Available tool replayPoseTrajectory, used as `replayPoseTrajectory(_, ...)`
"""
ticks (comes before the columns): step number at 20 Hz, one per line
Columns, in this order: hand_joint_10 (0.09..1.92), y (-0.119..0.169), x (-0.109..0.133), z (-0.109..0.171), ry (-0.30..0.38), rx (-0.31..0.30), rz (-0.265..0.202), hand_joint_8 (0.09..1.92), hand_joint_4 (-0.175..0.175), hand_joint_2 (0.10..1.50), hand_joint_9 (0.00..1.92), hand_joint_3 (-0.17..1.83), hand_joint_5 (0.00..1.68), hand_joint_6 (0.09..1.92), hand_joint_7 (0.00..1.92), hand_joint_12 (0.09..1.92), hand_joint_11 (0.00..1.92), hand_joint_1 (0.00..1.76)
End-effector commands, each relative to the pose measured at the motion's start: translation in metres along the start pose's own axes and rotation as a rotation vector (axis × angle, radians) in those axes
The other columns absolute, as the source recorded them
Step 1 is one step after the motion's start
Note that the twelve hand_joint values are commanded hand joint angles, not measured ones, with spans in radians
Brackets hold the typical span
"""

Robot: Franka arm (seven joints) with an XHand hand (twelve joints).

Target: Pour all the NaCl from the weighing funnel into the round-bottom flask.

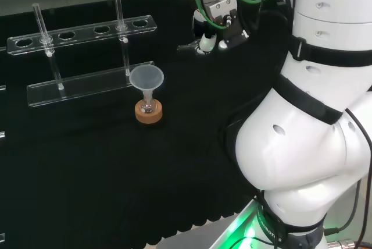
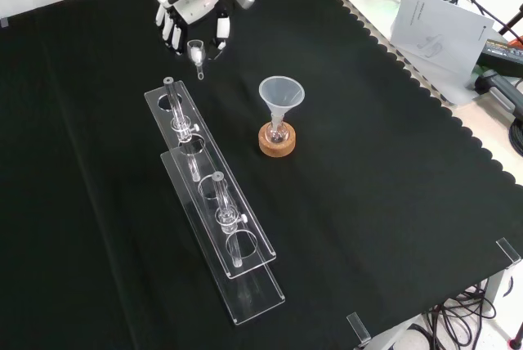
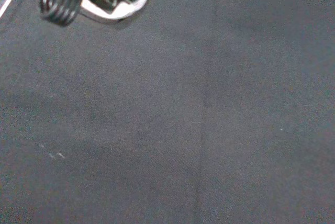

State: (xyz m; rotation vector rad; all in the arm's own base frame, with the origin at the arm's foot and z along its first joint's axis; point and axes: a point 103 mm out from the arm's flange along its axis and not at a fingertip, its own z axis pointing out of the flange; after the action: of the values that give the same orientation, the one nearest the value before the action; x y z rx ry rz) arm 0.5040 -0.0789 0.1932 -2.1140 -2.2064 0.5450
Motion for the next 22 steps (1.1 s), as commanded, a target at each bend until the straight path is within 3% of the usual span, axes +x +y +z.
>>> replayPoseTrajectory(1,0.31,-0.042,0.007,-0.018,-0.024,-0.008,0.036,0.61,0.175,0.67,1.09,0.59,1.33,0.53,0.79,1.06,0.79,1.13)
replayPoseTrajectory(11,0.3,-0.091,0.029,-0.04,-0.014,-0.037,0.074,0.61,0.175,0.67,1.1,0.59,1.34,0.53,0.79,1.05,0.79,1.13)
replayPoseTrajectory(22,0.29,-0.128,0.069,-0.051,-0.056,-0.013,0.083,0.61,0.175,0.67,1.1,0.59,1.34,0.53,0.79,1.05,0.79,1.13)
